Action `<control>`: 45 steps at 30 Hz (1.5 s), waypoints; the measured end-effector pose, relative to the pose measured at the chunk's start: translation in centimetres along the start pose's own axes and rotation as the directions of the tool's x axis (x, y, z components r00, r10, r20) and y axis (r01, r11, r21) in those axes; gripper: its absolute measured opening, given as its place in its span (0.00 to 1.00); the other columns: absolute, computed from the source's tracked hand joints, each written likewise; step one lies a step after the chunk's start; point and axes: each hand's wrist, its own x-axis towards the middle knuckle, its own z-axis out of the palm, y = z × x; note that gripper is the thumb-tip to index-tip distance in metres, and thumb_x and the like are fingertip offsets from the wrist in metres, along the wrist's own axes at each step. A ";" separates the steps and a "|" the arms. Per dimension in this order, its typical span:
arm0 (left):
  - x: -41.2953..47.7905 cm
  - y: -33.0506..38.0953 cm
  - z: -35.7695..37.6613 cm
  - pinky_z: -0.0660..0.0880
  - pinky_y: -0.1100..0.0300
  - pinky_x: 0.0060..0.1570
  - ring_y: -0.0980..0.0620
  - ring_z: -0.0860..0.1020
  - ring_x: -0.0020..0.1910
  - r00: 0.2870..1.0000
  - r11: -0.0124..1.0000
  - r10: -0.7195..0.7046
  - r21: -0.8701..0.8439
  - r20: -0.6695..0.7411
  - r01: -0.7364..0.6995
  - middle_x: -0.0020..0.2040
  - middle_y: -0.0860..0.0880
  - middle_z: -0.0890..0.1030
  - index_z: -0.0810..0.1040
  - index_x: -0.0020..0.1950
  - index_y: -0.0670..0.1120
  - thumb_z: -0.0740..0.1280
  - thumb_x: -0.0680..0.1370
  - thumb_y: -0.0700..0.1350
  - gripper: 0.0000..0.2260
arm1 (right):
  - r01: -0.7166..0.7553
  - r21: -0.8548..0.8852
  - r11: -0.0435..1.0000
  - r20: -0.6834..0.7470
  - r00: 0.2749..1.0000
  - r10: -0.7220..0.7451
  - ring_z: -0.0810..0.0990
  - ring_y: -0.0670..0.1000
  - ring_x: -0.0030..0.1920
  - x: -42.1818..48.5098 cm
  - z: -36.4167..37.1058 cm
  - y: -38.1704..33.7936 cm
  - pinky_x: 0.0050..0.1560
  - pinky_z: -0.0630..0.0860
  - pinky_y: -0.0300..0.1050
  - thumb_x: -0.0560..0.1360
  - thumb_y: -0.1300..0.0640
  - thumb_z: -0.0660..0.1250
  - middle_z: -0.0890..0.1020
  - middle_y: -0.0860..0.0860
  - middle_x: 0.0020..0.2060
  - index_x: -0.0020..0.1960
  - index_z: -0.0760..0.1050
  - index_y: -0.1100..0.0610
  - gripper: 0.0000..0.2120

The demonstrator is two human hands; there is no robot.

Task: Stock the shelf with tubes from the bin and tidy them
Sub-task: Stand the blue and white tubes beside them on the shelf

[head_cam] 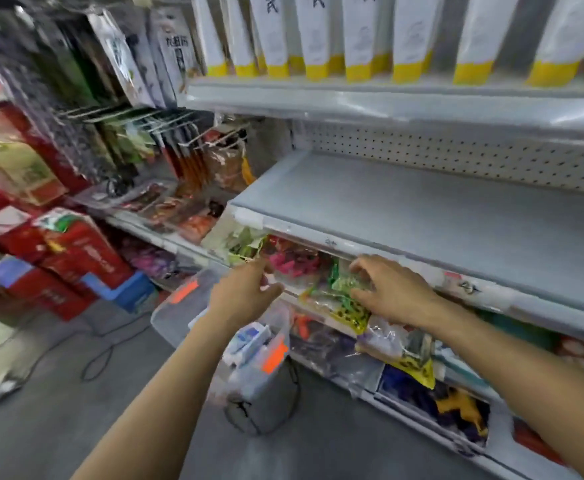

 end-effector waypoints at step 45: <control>15.4 -26.9 22.4 0.77 0.60 0.36 0.49 0.80 0.33 0.645 -0.012 -0.347 -0.691 0.681 0.723 0.37 0.45 0.81 0.79 0.47 0.42 0.66 0.76 0.35 0.04 | -0.797 0.600 -0.069 0.739 0.520 0.429 0.78 0.55 0.34 25.2 37.7 -10.6 0.33 0.75 0.42 0.78 0.56 0.59 0.81 0.56 0.38 0.46 0.77 0.57 0.09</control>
